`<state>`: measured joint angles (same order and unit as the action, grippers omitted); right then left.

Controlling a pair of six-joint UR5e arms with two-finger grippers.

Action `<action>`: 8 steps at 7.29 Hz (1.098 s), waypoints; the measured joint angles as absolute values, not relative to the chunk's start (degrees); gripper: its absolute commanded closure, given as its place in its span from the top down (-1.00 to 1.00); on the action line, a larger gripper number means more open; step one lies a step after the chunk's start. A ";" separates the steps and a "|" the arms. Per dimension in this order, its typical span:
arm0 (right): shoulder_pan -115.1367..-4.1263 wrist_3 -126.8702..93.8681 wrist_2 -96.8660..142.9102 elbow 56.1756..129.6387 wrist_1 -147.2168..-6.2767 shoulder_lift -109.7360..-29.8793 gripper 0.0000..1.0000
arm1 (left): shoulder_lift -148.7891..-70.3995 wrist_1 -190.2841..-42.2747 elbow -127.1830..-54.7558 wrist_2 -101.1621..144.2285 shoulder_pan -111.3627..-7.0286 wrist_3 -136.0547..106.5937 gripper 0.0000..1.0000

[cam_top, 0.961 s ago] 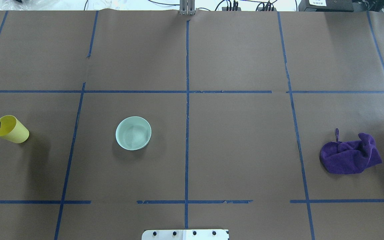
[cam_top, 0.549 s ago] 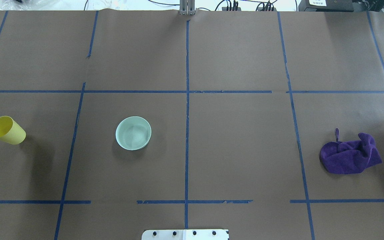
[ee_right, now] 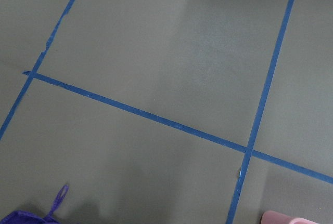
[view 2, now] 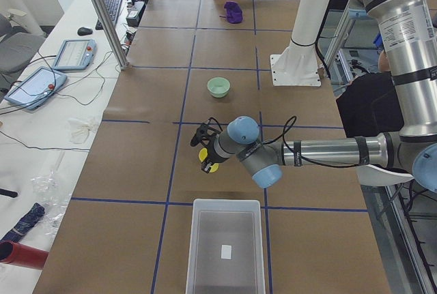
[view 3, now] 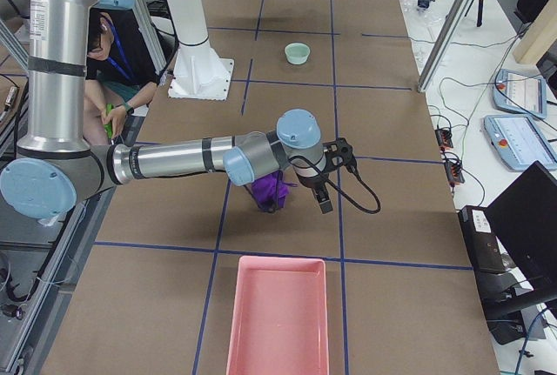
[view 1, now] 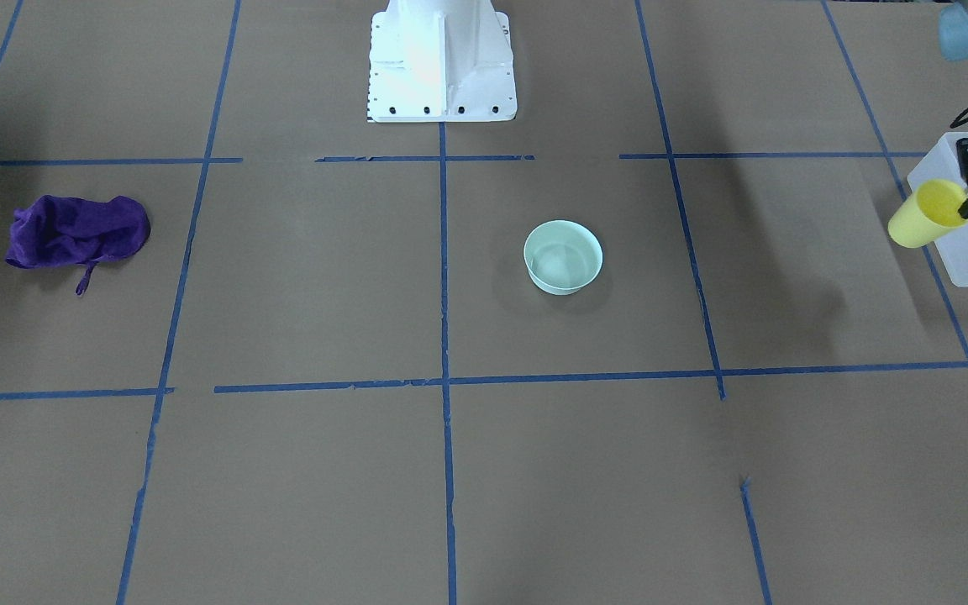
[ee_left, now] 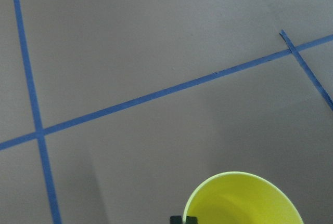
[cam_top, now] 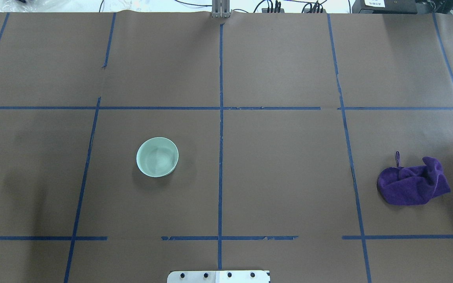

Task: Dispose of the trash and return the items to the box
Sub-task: 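Carry the yellow cup to the clear bin and release it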

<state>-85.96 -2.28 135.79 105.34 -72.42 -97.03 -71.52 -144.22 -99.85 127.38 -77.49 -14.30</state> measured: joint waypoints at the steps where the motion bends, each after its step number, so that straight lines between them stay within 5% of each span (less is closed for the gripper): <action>1: -85.96 -2.29 135.79 105.20 -72.42 -97.03 1.00 | -72.37 -137.99 -98.70 129.28 -84.18 -3.03 -1.00; 4: -85.96 -2.28 135.75 105.04 -72.42 -97.03 1.00 | -76.42 -131.05 -87.20 130.44 -94.32 20.34 -1.00; 8: -85.96 -2.26 135.77 105.08 -72.34 -97.03 1.00 | -76.58 -147.66 -77.28 133.24 -94.52 8.66 -1.00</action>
